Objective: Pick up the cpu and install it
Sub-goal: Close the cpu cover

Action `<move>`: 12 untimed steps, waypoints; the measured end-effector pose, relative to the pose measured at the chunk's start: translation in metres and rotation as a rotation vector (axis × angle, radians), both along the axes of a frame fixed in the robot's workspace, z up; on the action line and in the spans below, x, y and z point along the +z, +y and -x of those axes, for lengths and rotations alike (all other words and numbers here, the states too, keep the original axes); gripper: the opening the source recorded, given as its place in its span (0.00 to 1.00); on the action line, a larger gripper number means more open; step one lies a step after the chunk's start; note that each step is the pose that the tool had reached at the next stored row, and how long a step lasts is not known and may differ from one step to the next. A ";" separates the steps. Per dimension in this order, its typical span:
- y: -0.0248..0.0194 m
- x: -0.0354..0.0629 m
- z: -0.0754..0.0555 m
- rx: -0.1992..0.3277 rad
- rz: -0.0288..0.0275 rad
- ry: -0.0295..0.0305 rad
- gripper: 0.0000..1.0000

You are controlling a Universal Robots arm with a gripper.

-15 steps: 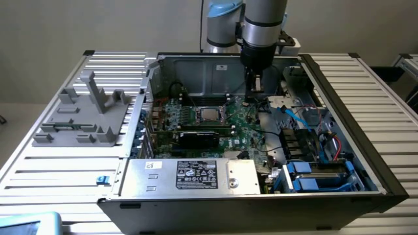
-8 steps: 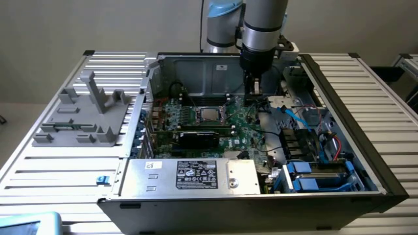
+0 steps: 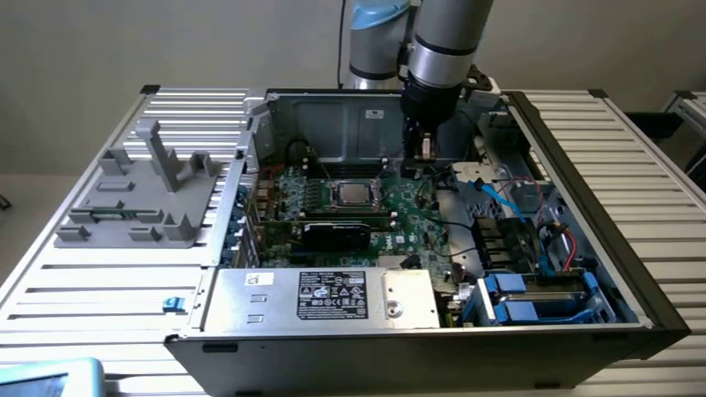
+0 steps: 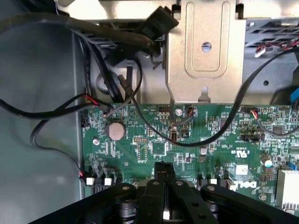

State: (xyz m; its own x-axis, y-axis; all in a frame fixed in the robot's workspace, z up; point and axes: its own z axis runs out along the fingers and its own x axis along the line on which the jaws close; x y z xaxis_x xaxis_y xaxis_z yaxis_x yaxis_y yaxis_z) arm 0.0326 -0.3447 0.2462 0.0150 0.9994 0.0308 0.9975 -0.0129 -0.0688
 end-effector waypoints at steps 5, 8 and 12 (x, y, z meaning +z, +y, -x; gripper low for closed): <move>0.0000 0.0022 0.021 0.000 -0.0040 0.0107 0.11; 0.0000 0.0023 0.034 0.000 -0.0059 0.0111 0.11; 0.0000 0.0024 0.051 0.000 -0.0067 0.0113 0.11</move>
